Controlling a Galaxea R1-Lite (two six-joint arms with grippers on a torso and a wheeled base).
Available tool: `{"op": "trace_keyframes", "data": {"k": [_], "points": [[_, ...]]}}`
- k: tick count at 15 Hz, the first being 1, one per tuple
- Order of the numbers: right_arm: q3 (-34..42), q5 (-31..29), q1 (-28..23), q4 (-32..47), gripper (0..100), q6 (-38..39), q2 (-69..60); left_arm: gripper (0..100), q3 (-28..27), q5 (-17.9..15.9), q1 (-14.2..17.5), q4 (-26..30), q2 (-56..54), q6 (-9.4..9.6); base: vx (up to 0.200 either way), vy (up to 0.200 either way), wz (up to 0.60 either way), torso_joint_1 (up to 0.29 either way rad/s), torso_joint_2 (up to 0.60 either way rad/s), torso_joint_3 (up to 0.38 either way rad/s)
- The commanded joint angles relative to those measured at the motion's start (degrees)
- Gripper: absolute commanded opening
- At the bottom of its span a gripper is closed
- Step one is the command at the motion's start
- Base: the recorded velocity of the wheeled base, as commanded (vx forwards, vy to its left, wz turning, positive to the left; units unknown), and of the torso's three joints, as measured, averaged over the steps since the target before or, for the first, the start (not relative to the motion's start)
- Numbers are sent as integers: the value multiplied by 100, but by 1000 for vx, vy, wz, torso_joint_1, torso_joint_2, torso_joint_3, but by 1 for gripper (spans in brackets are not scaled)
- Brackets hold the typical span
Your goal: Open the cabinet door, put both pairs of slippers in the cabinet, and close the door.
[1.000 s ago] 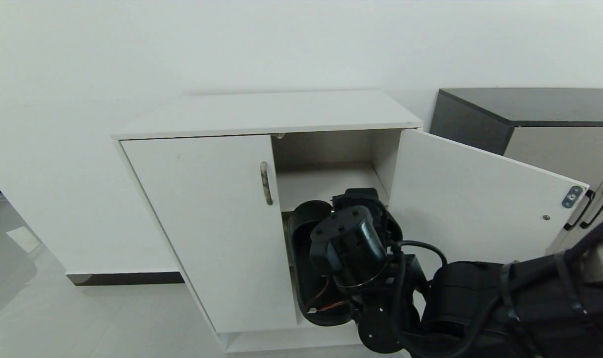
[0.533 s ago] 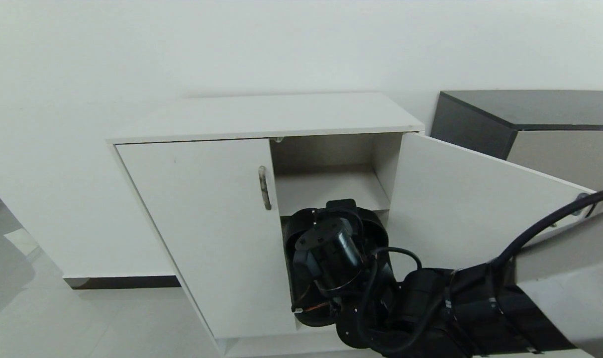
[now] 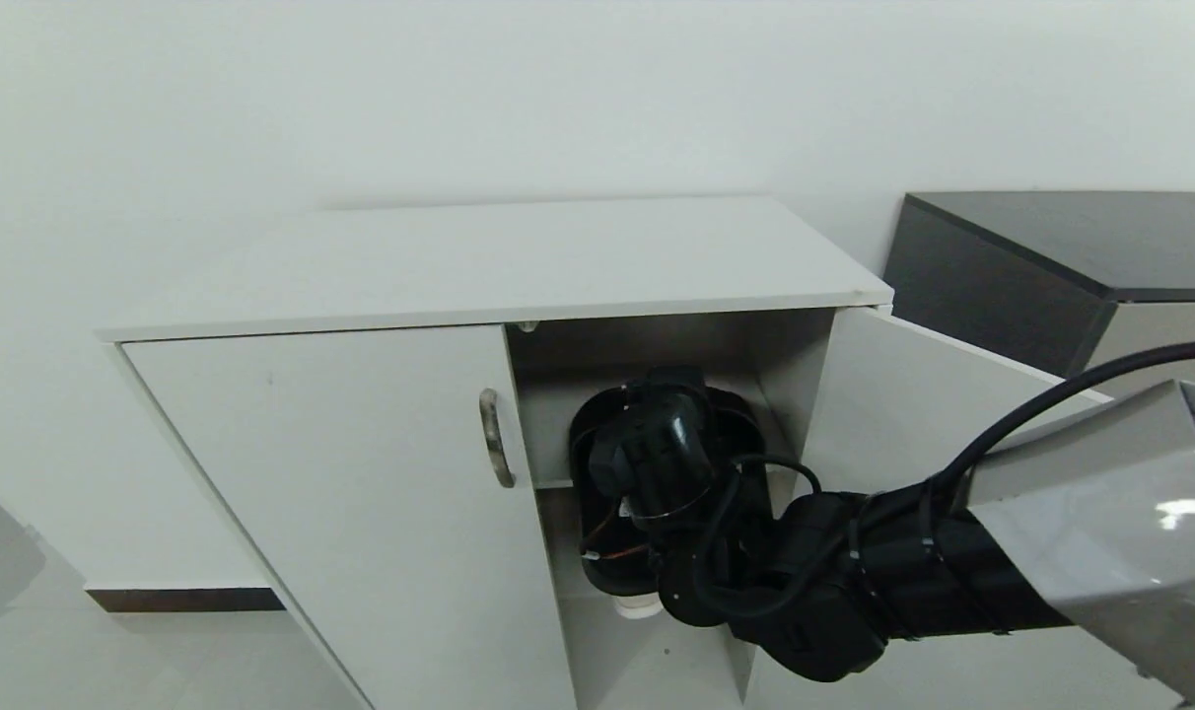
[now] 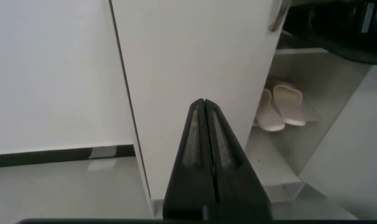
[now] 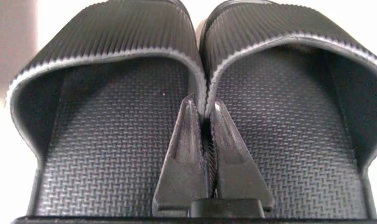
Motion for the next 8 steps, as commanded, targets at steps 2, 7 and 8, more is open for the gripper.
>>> {"op": "trace_keyframes", "data": {"k": [2, 7, 8], "points": [[-260, 5, -39, 1, 0, -80, 271, 0, 1, 10, 9, -1, 7, -12, 100, 0, 0, -1, 1, 6], [-955, 13, -285, -86, 0, -406, 719, 0, 1, 10, 0, -1, 7, -12, 0, 0, 0, 0, 0, 0], [-1087, 40, -302, -78, 0, -441, 763, 0, 1, 10, 0, -1, 7, -12, 0, 0, 0, 0, 0, 0]]}}
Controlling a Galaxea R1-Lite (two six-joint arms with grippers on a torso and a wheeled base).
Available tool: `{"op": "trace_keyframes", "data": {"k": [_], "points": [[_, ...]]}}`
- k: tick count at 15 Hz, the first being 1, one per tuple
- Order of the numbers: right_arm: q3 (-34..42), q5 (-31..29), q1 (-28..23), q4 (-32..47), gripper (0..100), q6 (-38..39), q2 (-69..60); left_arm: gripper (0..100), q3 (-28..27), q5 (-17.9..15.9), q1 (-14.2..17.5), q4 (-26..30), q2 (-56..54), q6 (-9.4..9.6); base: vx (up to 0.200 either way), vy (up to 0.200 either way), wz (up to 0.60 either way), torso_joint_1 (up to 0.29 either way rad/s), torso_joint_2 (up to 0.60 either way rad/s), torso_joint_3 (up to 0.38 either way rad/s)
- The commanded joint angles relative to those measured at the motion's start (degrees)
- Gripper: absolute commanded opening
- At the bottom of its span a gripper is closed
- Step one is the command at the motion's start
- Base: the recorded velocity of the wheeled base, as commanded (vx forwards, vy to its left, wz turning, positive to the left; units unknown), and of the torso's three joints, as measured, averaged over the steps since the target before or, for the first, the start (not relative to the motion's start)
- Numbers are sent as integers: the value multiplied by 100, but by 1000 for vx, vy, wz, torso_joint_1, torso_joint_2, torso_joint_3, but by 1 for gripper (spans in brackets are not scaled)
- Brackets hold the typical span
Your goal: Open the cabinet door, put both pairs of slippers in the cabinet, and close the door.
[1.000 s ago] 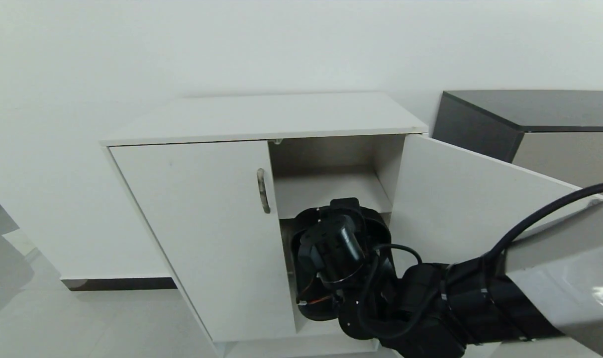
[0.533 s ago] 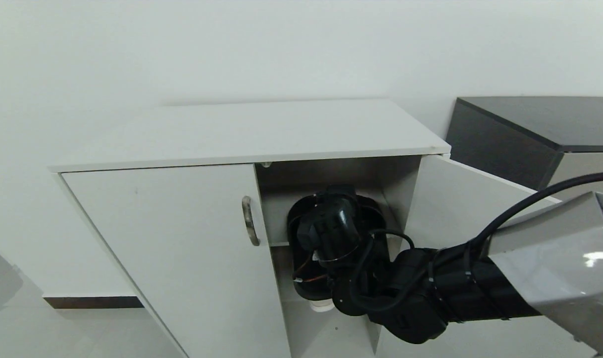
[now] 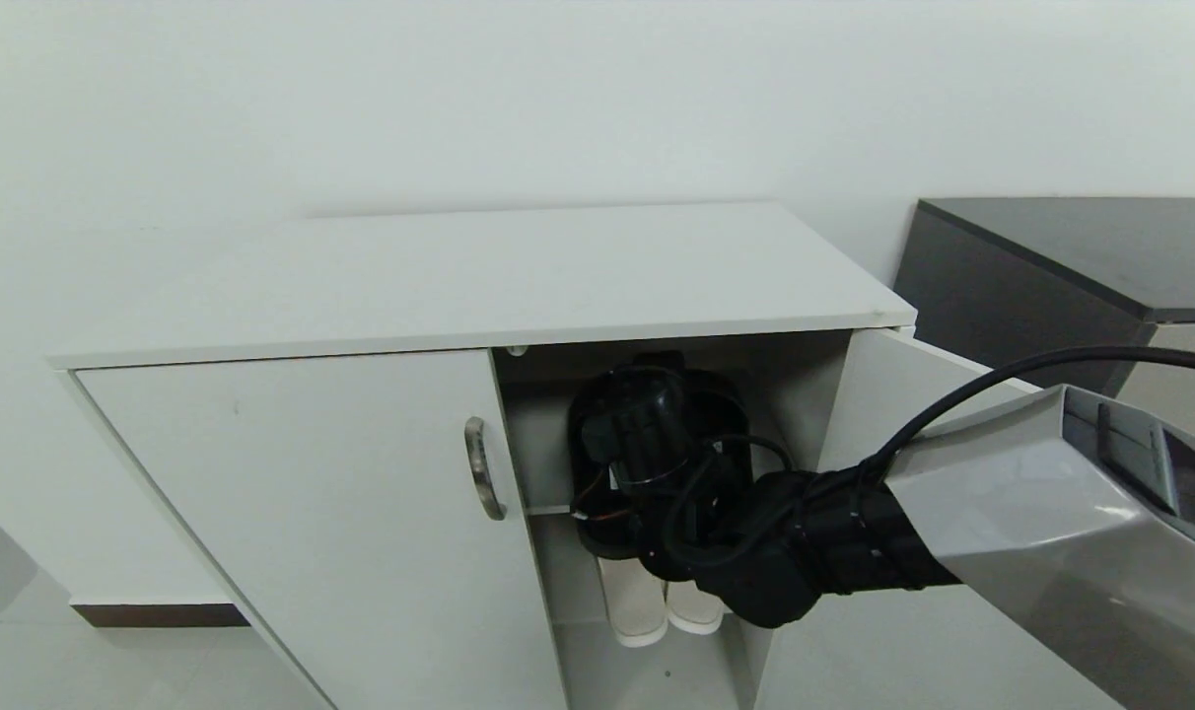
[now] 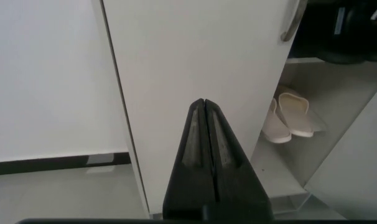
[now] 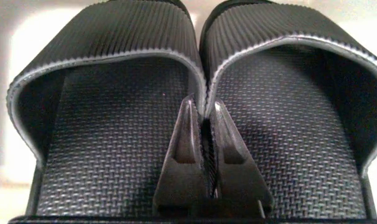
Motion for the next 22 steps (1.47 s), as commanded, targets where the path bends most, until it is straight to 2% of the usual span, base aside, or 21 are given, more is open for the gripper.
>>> {"op": "trace_keyframes", "data": {"k": [1, 3, 5, 22], "points": [[-207, 19, -23, -10, 0, -34, 137, 0, 1, 0, 0, -1, 7, -4, 0, 0, 0, 0, 0, 0], [-207, 19, -23, -18, 0, -34, 137, 0, 1, 0, 0, -1, 7, 5, 0, 0, 0, 0, 0, 0], [-207, 19, -32, -18, 0, -26, 146, 0, 1, 0, 0, -1, 7, 5, 200, 0, 0, 0, -2, 2], [-962, 230, -454, -159, 0, -43, 875, 0, 1, 0, 0, -1, 7, 14, 0, 0, 0, 0, 0, 0]]}}
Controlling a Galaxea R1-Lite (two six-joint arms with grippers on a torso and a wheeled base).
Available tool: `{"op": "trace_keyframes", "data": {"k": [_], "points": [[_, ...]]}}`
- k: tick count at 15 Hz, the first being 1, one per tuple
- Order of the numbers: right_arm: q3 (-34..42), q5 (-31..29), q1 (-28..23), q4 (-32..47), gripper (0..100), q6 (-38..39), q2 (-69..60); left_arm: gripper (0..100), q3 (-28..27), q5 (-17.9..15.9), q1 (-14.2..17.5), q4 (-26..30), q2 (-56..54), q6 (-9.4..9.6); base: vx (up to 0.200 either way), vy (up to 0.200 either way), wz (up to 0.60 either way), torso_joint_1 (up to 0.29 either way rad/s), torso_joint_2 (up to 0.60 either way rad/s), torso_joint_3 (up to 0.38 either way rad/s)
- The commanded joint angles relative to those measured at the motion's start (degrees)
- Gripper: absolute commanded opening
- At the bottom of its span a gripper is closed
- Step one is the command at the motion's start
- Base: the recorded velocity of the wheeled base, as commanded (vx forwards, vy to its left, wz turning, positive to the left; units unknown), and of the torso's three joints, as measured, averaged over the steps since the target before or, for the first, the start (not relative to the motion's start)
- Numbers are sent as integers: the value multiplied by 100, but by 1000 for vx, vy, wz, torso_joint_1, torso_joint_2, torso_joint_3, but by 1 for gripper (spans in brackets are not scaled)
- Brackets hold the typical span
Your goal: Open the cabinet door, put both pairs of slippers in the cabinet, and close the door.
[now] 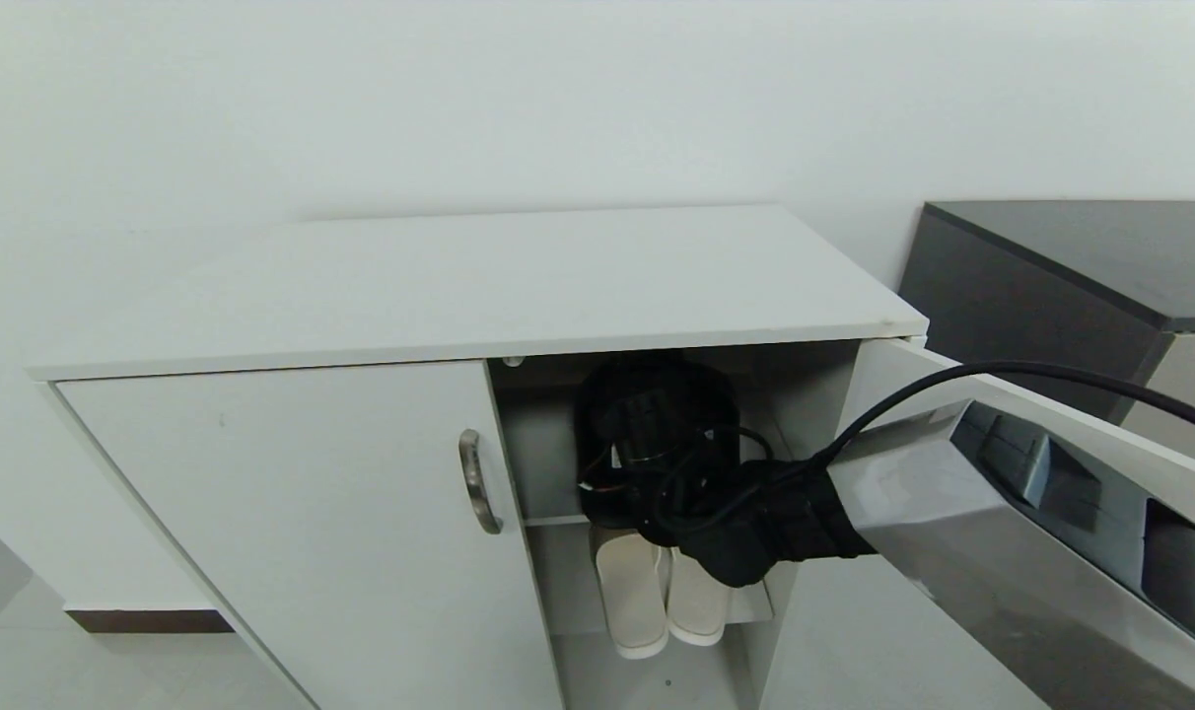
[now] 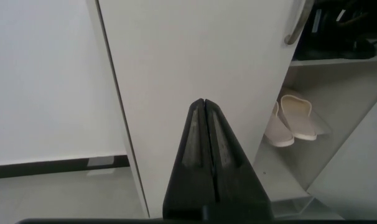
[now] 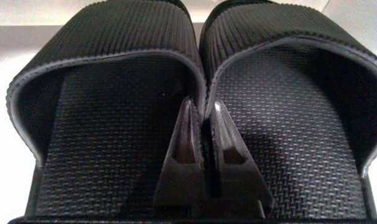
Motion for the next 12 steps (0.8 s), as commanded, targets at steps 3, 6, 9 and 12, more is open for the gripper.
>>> {"op": "trace_keyframes", "data": {"k": [3, 6, 9, 12], "points": [[-210, -3, -43, 0, 100, -80, 169, 0, 1, 0, 0, -1, 7, -2, 0, 0, 0, 0, 0, 0], [-167, -47, -17, 0, 100, -80, 152, 0, 1, 0, 0, -1, 7, -2, 0, 0, 0, 0, 0, 0], [501, -38, 115, -18, 100, -53, -340, 0, 1, -9, 0, -1, 7, 7, 0, 0, 0, 0, 0, 0], [1319, 67, 291, -282, 100, -62, -1070, 0, 1, -18, 0, -1, 7, 7, -67, 0, 0, -1, 1, 1]]}}
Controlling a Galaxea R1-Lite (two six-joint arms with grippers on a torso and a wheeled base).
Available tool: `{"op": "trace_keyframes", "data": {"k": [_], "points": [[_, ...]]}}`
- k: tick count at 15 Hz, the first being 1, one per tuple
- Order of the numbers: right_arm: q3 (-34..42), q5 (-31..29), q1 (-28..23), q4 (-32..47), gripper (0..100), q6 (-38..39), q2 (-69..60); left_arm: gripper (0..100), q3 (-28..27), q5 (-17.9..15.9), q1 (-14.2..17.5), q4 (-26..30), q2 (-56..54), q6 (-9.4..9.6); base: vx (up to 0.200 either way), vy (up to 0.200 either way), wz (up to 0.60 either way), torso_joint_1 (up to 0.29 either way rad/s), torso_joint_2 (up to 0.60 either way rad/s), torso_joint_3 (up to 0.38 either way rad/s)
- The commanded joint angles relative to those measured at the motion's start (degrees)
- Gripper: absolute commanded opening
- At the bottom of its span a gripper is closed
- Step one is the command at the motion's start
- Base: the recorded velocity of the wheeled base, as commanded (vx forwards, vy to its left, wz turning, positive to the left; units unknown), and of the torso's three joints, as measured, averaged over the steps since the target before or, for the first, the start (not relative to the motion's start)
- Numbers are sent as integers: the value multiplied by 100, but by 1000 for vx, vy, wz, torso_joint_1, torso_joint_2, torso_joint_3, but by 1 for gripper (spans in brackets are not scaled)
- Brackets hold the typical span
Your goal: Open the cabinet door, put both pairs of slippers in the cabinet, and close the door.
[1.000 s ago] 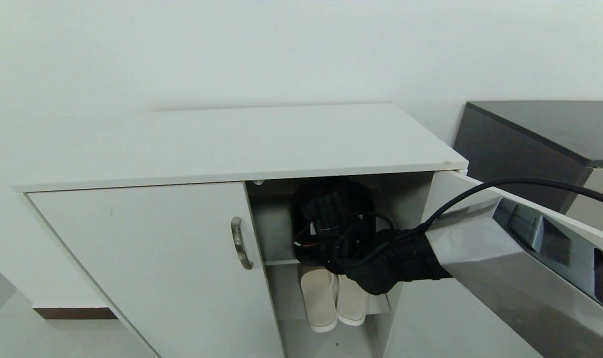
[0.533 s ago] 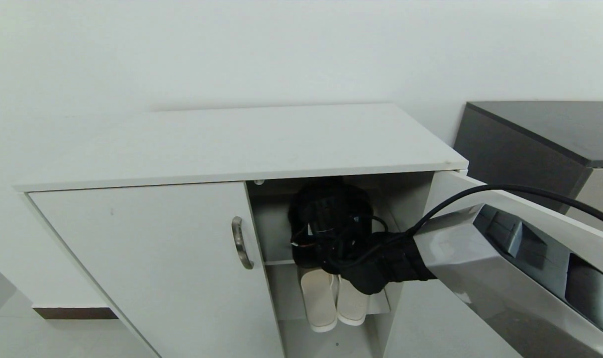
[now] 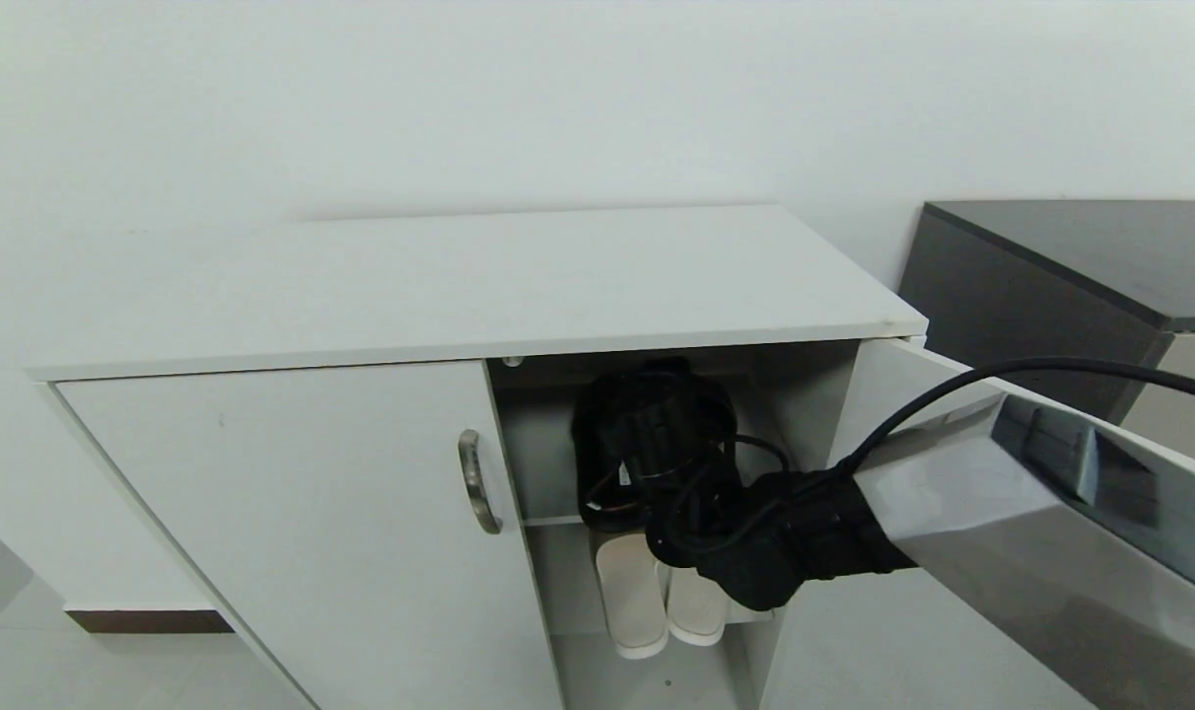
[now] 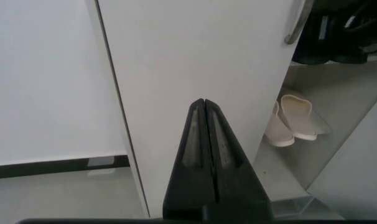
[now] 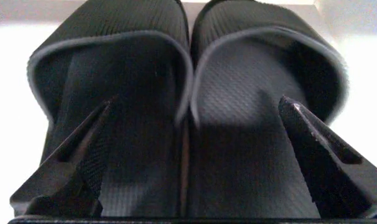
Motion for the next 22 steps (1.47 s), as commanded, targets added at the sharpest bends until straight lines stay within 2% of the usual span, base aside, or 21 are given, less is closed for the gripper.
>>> {"op": "trace_keyframes", "data": {"k": [1, 2, 6, 9, 10, 11, 12, 13, 15, 20, 22], "points": [[532, 63, 179, -109, 100, -17, -681, 0, 1, -4, 0, -1, 7, -2, -200, 0, 0, 2, 2, 2], [673, 54, 223, -109, 0, -17, -786, 0, 1, -4, 0, -1, 7, -11, -200, 0, 0, 12, 7, 2], [1200, 98, 399, -135, 0, -26, -1217, 0, 1, -4, 0, -1, 7, -11, -200, 0, 0, -4, 4, 4], [2484, 784, 821, -346, 0, -8, -2351, 0, 1, -13, 0, -1, 7, -11, -200, 0, 0, 9, -1, 5], [3160, 1241, 962, -346, 0, 10, -2966, 0, 1, -13, 0, -1, 7, -2, -200, 0, 0, 7, 7, 2], [3486, 1460, 1005, -355, 0, 18, -3239, 0, 1, -13, 0, -1, 7, 7, -200, 0, 0, -7, 2, 2], [4259, 1829, 1041, -373, 0, 45, -3757, 0, 1, -31, 0, 8, 7, 33, -200, 0, 0, 2, 2, -2], [4655, 2058, 1041, -505, 0, 168, -4012, 0, 1, -31, 0, -1, 7, 33, -200, 0, 0, -2, 2, 2], [5112, 2453, 1005, -988, 0, 590, -4214, 0, 1, -31, 0, 8, 7, 33, -200, 0, 0, -2, 2, 0], [5314, 2823, 803, -1049, 0, 607, -4153, 0, 1, -31, 0, -1, 7, 33, -200, 0, 0, 3, 1, 3], [5551, 2911, 707, -1120, 0, 616, -4214, 0, 1, -22, 0, -1, 7, 33, 0, 0, 0, 0, 0, 0]]}}
